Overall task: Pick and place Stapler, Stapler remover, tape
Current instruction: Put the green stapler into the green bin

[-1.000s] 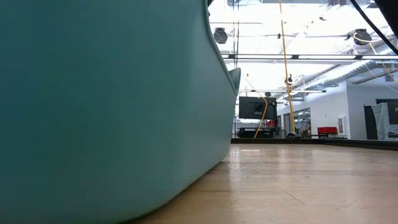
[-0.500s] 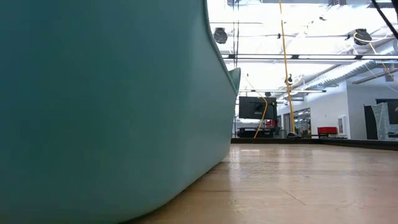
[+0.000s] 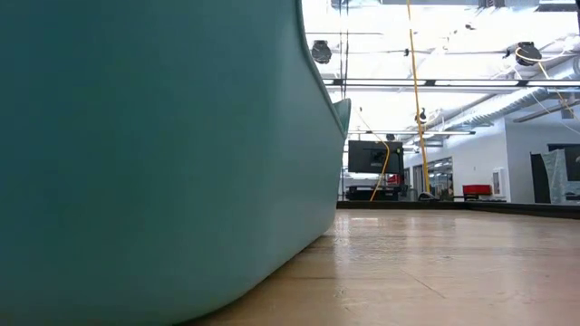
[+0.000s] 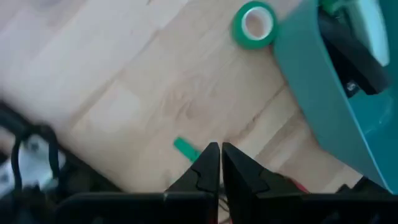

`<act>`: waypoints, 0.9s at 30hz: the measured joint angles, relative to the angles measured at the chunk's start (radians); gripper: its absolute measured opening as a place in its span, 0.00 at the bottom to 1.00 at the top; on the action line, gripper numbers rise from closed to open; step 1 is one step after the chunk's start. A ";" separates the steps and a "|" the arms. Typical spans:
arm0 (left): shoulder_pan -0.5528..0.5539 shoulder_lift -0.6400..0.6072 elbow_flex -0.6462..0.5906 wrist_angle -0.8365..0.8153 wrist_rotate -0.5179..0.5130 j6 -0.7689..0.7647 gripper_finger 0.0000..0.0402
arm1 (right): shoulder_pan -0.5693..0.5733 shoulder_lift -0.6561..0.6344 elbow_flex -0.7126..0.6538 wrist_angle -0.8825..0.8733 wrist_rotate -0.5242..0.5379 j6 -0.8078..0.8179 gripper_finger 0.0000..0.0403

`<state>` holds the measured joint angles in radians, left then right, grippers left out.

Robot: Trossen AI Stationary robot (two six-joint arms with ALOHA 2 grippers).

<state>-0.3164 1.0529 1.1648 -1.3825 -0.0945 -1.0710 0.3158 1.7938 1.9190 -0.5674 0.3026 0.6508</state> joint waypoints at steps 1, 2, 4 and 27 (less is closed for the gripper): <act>0.000 0.000 0.000 -0.011 0.012 -0.029 0.05 | 0.000 -0.009 0.000 -0.023 0.014 -0.010 0.28; 0.000 0.002 0.000 -0.016 0.023 -0.058 0.06 | 0.000 -0.018 0.000 -0.045 0.020 -0.019 0.28; 0.000 0.006 -0.011 -0.011 0.052 -0.114 0.09 | 0.000 -0.037 0.000 -0.095 0.041 -0.041 0.28; -0.079 0.021 -0.638 0.527 0.297 -0.589 0.49 | -0.031 -0.133 0.000 -0.368 0.195 -0.285 0.28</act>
<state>-0.3950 1.0737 0.5269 -0.8551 0.2021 -1.6596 0.2845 1.6604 1.9194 -0.9358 0.4981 0.3662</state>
